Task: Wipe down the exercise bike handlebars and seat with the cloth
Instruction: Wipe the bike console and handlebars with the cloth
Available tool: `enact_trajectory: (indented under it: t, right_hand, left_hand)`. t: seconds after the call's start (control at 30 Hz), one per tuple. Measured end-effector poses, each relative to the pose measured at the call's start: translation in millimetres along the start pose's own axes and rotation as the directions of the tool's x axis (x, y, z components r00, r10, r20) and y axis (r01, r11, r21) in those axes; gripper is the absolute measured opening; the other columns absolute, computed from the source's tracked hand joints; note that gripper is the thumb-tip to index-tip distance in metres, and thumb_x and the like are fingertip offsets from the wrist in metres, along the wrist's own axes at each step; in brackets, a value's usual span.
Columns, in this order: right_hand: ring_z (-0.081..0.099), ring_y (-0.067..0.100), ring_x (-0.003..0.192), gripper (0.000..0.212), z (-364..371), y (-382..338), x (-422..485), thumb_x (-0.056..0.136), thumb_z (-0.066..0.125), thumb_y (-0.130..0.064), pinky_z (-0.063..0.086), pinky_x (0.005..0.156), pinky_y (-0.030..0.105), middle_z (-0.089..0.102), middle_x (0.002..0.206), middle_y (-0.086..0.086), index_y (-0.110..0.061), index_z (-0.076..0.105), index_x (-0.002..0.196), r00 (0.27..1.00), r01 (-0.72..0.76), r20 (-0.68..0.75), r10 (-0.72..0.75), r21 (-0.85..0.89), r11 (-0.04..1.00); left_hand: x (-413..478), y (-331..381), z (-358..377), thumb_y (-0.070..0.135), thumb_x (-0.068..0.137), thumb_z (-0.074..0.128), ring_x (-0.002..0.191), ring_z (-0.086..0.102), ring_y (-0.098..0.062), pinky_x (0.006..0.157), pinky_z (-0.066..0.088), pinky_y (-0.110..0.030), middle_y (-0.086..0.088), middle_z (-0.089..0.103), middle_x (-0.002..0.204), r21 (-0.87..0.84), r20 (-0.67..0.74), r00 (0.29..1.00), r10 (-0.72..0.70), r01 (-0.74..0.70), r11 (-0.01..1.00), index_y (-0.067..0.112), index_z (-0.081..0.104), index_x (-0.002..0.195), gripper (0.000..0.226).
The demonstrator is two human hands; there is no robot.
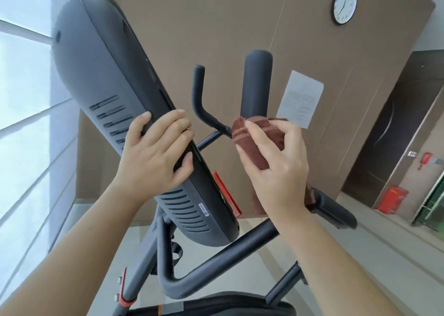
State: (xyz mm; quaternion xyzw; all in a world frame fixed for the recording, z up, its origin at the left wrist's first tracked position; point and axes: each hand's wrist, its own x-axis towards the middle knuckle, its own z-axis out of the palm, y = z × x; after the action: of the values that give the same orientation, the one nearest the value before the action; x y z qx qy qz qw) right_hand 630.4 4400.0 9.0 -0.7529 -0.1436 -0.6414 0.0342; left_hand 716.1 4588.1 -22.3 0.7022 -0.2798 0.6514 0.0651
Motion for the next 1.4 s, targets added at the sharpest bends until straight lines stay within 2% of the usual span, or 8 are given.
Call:
enact_trajectory:
  t: [0.13, 0.37, 0.5, 0.57, 0.7, 0.9, 1.17, 1.4]
  right_hand:
    - [0.057, 0.035, 0.092, 0.032, -26.3, 38.3, -38.9, 0.083, 0.068, -0.019, 0.05, 0.082, 0.035, 0.06, 0.106, 0.021, -0.013, 0.064, 0.115, 0.983, 0.15, 0.115, -0.141, -0.071, 0.986]
    - [0.05, 0.032, 0.099, 0.032, -77.3, 94.0, -85.0, 0.091, 0.048, -0.035, 0.032, 0.097, 0.023, 0.05, 0.115, 0.009, -0.018, 0.061, 0.116, 0.944, 0.099, 0.327, -0.053, -0.125, 0.987]
    - [0.053, 0.029, 0.099, 0.033, -73.4, 78.6, -64.7, 0.084, 0.057, -0.031, 0.029, 0.099, 0.01, 0.059, 0.109, 0.016, -0.011, 0.068, 0.108, 0.967, -0.002, 0.253, 0.011, -0.036, 0.999]
    - [0.055, 0.029, 0.097, 0.033, -70.7, 80.4, -62.8, 0.084, 0.058, -0.031, 0.03, 0.098, 0.01, 0.06, 0.108, 0.016, -0.011, 0.068, 0.107, 0.966, -0.016, 0.257, 0.02, -0.015, 1.0]
    - [0.053, 0.032, 0.097, 0.029, -80.8, 113.3, -80.1, 0.086, 0.056, -0.03, 0.039, 0.092, 0.027, 0.056, 0.113, 0.011, -0.015, 0.066, 0.11, 0.936, 0.116, 0.339, -0.097, -0.036, 0.993]
    - [0.053, 0.033, 0.096, 0.038, -91.3, 147.5, -93.9, 0.082, 0.065, -0.02, 0.045, 0.089, 0.038, 0.046, 0.119, 0.007, -0.022, 0.056, 0.118, 0.901, 0.215, 0.378, -0.213, 0.039, 0.976]
    - [0.053, 0.035, 0.098, 0.032, -108.8, 195.4, -122.2, 0.086, 0.059, -0.023, 0.047, 0.088, 0.041, 0.046, 0.12, 0.007, -0.021, 0.054, 0.118, 0.912, 0.168, 0.343, -0.223, 0.182, 0.969]
    - [0.053, 0.031, 0.101, 0.028, -114.8, 236.7, -132.6, 0.092, 0.053, -0.028, 0.043, 0.095, 0.035, 0.047, 0.12, 0.008, -0.019, 0.054, 0.119, 0.894, 0.12, 0.372, -0.25, 0.339, 0.933]
  left_hand:
    - [-2.8, -1.7, -3.8, 0.025, 0.086, 0.044, 0.123, 0.044, -0.021, 0.106, 0.016, -0.039, -0.008, 0.064, 0.114, 0.017, 0.051, 0.999, 0.015, -0.016, 1.0, 0.006, 0.065, 0.102, 0.032]
    - [-10.3, 29.4, -19.4, 0.025, 0.086, 0.047, 0.128, 0.039, -0.024, 0.108, 0.015, -0.046, -0.011, 0.057, 0.127, -0.106, 0.1, 0.992, -0.08, 0.091, 0.99, 0.007, 0.063, 0.114, 0.037]
    - [1.8, 82.2, -34.8, 0.019, 0.083, 0.054, 0.129, 0.04, -0.024, 0.107, 0.02, -0.047, -0.01, 0.053, 0.133, -0.236, 0.056, 0.995, 0.086, -0.071, 0.969, 0.009, 0.061, 0.118, 0.038]
    - [14.0, 102.0, -36.1, 0.018, 0.081, 0.054, 0.129, 0.039, -0.023, 0.107, 0.021, -0.046, -0.009, 0.053, 0.132, -0.299, 0.046, 0.995, 0.092, -0.075, 0.951, 0.009, 0.061, 0.119, 0.039]
    - [27.6, 126.3, -26.4, 0.018, 0.083, 0.054, 0.13, 0.037, -0.022, 0.107, 0.021, -0.044, -0.008, 0.055, 0.13, -0.369, 0.093, 0.992, 0.083, -0.043, 0.928, 0.006, 0.06, 0.12, 0.039]
    - [26.4, 163.4, -2.2, 0.024, 0.087, 0.051, 0.126, 0.043, -0.021, 0.105, 0.025, -0.044, -0.006, 0.061, 0.121, -0.397, 0.179, 0.976, 0.125, -0.045, 0.917, 0.007, 0.063, 0.113, 0.034]
    - [30.7, 197.1, 11.6, 0.029, 0.089, 0.047, 0.113, 0.052, -0.02, 0.105, 0.02, -0.046, -0.001, 0.066, 0.109, -0.295, 0.177, 0.983, -0.049, 0.1, 0.95, 0.012, 0.068, 0.1, 0.029]
    - [37.7, 233.5, 19.0, 0.04, 0.094, 0.038, 0.107, 0.053, -0.017, 0.106, 0.015, -0.054, 0.001, 0.066, 0.101, -0.257, 0.224, 0.965, -0.135, 0.193, 0.947, 0.012, 0.067, 0.099, 0.04]
